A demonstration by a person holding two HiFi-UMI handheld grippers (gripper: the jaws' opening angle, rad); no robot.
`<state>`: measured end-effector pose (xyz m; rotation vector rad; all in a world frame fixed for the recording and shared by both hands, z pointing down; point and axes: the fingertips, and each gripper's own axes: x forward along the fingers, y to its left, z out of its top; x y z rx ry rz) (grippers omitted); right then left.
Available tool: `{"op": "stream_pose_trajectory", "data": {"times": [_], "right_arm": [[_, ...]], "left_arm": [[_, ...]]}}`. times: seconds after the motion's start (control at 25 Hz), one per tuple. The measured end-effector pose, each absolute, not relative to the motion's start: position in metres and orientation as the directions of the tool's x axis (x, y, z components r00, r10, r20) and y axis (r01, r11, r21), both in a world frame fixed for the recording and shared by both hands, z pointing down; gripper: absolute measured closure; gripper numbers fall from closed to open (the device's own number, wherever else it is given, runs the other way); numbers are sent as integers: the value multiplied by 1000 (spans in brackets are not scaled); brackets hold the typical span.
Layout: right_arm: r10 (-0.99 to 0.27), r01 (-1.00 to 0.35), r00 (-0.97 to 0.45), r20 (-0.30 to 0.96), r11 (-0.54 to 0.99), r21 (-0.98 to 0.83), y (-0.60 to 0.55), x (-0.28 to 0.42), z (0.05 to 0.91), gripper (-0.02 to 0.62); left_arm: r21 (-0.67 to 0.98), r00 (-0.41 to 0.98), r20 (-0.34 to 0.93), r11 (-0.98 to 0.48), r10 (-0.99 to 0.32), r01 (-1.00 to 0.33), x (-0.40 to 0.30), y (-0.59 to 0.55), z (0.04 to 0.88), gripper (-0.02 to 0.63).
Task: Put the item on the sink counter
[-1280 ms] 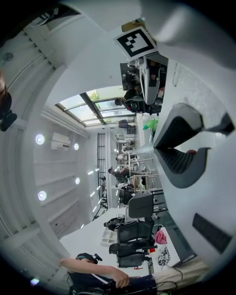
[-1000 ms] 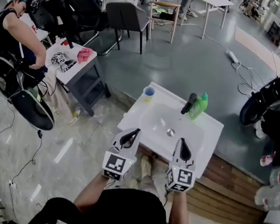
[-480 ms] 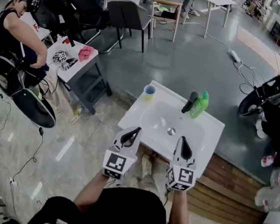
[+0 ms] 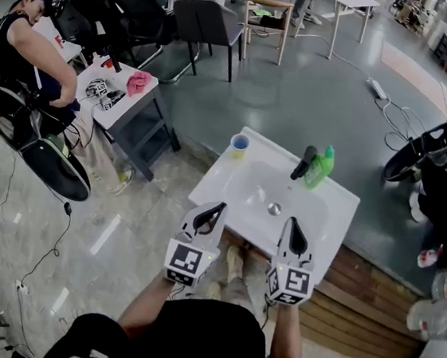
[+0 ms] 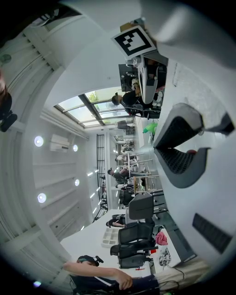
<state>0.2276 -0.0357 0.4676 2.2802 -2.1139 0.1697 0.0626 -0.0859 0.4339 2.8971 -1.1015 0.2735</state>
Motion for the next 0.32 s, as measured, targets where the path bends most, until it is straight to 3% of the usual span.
{"op": "stream_pose_trajectory", "data": {"times": [0.32], "right_arm": [[-995, -997, 54, 82, -59, -56, -36, 225, 468, 597]], "left_arm": [[-39, 729, 176, -745, -661, -666, 63, -85, 438, 603]]}}
